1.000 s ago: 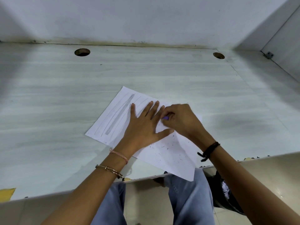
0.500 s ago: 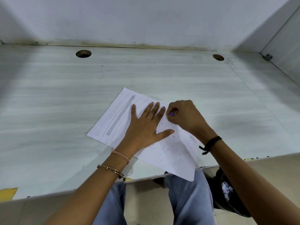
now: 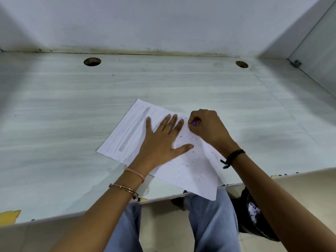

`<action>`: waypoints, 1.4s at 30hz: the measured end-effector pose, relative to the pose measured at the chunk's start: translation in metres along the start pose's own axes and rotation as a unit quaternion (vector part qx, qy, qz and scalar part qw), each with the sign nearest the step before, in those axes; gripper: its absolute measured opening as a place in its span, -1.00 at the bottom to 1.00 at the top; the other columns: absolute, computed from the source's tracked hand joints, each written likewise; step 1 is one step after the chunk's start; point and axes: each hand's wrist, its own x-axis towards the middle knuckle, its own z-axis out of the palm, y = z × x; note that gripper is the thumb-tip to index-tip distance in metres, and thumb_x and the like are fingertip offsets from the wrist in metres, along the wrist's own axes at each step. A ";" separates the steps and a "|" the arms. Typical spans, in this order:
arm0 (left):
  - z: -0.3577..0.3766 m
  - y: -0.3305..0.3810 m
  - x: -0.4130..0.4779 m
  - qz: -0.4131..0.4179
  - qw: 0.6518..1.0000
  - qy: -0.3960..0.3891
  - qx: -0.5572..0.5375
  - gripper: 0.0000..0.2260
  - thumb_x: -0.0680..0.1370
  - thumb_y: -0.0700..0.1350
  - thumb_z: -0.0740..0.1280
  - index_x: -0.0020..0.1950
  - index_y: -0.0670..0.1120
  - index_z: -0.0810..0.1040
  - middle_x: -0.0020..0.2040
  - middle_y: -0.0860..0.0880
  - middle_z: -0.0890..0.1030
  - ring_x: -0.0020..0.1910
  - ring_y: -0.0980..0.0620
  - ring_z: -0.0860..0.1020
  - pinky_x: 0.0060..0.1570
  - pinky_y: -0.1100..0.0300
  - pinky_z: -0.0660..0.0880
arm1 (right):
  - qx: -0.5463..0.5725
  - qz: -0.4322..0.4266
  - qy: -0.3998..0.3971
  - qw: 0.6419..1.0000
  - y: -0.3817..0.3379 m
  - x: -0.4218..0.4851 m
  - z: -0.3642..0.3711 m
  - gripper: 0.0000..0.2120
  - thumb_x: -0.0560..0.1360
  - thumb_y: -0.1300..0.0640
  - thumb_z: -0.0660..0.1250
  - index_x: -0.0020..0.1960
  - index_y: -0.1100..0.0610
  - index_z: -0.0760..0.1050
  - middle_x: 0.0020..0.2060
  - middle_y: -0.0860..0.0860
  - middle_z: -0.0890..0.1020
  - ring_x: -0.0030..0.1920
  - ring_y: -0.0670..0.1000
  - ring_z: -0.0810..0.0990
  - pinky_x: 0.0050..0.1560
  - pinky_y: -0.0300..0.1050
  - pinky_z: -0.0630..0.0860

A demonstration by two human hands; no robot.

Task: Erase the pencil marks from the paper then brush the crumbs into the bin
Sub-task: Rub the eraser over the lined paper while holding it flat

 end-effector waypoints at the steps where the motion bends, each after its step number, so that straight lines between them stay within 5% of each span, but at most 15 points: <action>1: 0.000 0.000 0.000 0.002 1.000 0.000 -0.001 -0.21 0.46 0.48 -0.16 0.59 0.10 -0.16 0.60 0.07 -0.18 0.56 0.10 -0.22 0.40 -0.34 -0.32 | -0.003 -0.013 -0.020 1.000 -0.004 -0.002 0.002 -0.92 0.36 0.33 0.35 -0.26 0.19 0.58 -0.36 -0.02 0.58 -0.34 -0.09 0.50 -0.30 -0.30 0.37; 4: 0.000 0.000 0.000 0.004 1.000 0.003 -0.005 -0.21 0.46 0.48 -0.16 0.60 0.10 -0.13 0.60 0.07 -0.17 0.56 0.11 -0.22 0.40 -0.33 -0.32 | 0.038 -0.027 -0.079 0.996 -0.006 -0.011 0.002 -0.92 0.37 0.31 0.39 -0.26 0.16 0.59 -0.41 -0.11 0.56 -0.40 -0.17 0.50 -0.31 -0.42 0.39; 10: -0.002 0.000 0.001 -0.012 1.000 -0.009 -0.025 -0.27 0.48 0.48 -0.12 0.58 0.20 -0.13 0.60 0.12 -0.17 0.56 0.13 -0.21 0.40 -0.35 -0.32 | 0.046 0.049 0.015 0.998 0.020 0.006 -0.008 -0.90 0.39 0.32 0.38 -0.23 0.15 0.59 -0.31 -0.07 0.58 -0.40 -0.24 0.49 -0.37 -0.48 0.39; 14: -0.006 0.003 0.009 -0.026 0.999 0.009 -0.027 -0.33 0.46 0.50 -0.08 0.54 0.31 0.03 0.58 0.08 0.07 0.54 0.04 0.00 0.38 -0.41 -0.22 | 0.076 0.076 0.016 0.994 0.027 -0.007 -0.008 -0.89 0.41 0.27 0.39 -0.13 0.10 0.63 -0.18 -0.07 0.62 -0.23 -0.17 0.56 -0.25 -0.51 0.41; 17: -0.004 0.006 0.013 -0.019 0.998 0.051 -0.011 -0.31 0.43 0.51 -0.08 0.52 0.30 0.15 0.52 0.01 0.19 0.51 -0.02 0.08 0.36 -0.44 -0.10 | 0.108 0.101 0.035 0.988 0.034 -0.009 -0.011 -0.88 0.40 0.26 0.39 -0.12 0.10 0.65 -0.22 -0.06 0.66 -0.30 -0.24 0.55 -0.25 -0.56 0.38; 22: 0.002 0.005 0.017 -0.029 0.999 0.016 -0.023 -0.29 0.43 0.52 -0.09 0.54 0.32 -0.04 0.61 0.03 -0.12 0.57 -0.01 -0.21 0.36 -0.40 -0.32 | 0.130 0.077 0.025 0.988 0.016 -0.013 -0.003 -0.93 0.38 0.29 0.44 -0.16 0.16 0.65 -0.33 -0.04 0.65 -0.38 -0.24 0.54 -0.30 -0.52 0.42; 24: 0.003 0.005 0.018 -0.024 0.999 0.021 -0.013 -0.28 0.42 0.53 -0.10 0.54 0.30 -0.04 0.61 0.02 -0.12 0.57 -0.03 -0.20 0.36 -0.41 -0.30 | 0.110 0.051 -0.029 0.992 0.009 -0.014 -0.002 -0.93 0.37 0.30 0.44 -0.17 0.18 0.65 -0.36 -0.03 0.63 -0.41 -0.23 0.52 -0.33 -0.50 0.41; 29: 0.001 0.005 0.018 -0.028 1.000 0.006 -0.012 -0.28 0.42 0.52 -0.10 0.54 0.32 -0.07 0.60 0.04 -0.15 0.57 -0.02 -0.23 0.36 -0.40 -0.33 | 0.046 0.078 0.039 0.995 0.021 0.008 -0.014 -0.92 0.39 0.30 0.40 -0.17 0.17 0.64 -0.32 -0.01 0.63 -0.33 -0.09 0.56 -0.31 -0.39 0.43; 33: 0.004 0.004 0.020 -0.022 1.000 0.011 0.001 -0.28 0.43 0.53 -0.13 0.55 0.30 -0.07 0.61 0.02 -0.15 0.57 -0.04 -0.22 0.35 -0.43 -0.29 | 0.047 0.047 -0.025 0.997 0.008 -0.004 -0.004 -0.93 0.38 0.28 0.42 -0.17 0.18 0.65 -0.31 0.02 0.65 -0.34 -0.10 0.57 -0.33 -0.40 0.45; 38: 0.003 0.005 0.018 -0.026 0.999 0.011 -0.016 -0.30 0.44 0.52 -0.09 0.54 0.32 -0.07 0.60 0.04 -0.15 0.56 -0.02 -0.23 0.36 -0.40 -0.33 | 0.039 0.093 0.042 0.994 0.029 0.010 -0.019 -0.94 0.39 0.30 0.41 -0.16 0.21 0.64 -0.29 0.05 0.65 -0.30 -0.03 0.59 -0.29 -0.32 0.48; 42: 0.004 0.004 0.020 -0.022 1.000 0.012 0.001 -0.28 0.42 0.53 -0.14 0.54 0.31 -0.08 0.61 0.02 -0.14 0.57 -0.04 -0.22 0.36 -0.43 -0.29 | 0.024 0.050 -0.015 0.998 0.012 0.003 -0.012 -0.94 0.37 0.27 0.42 -0.18 0.17 0.65 -0.31 0.00 0.65 -0.30 -0.05 0.60 -0.28 -0.29 0.52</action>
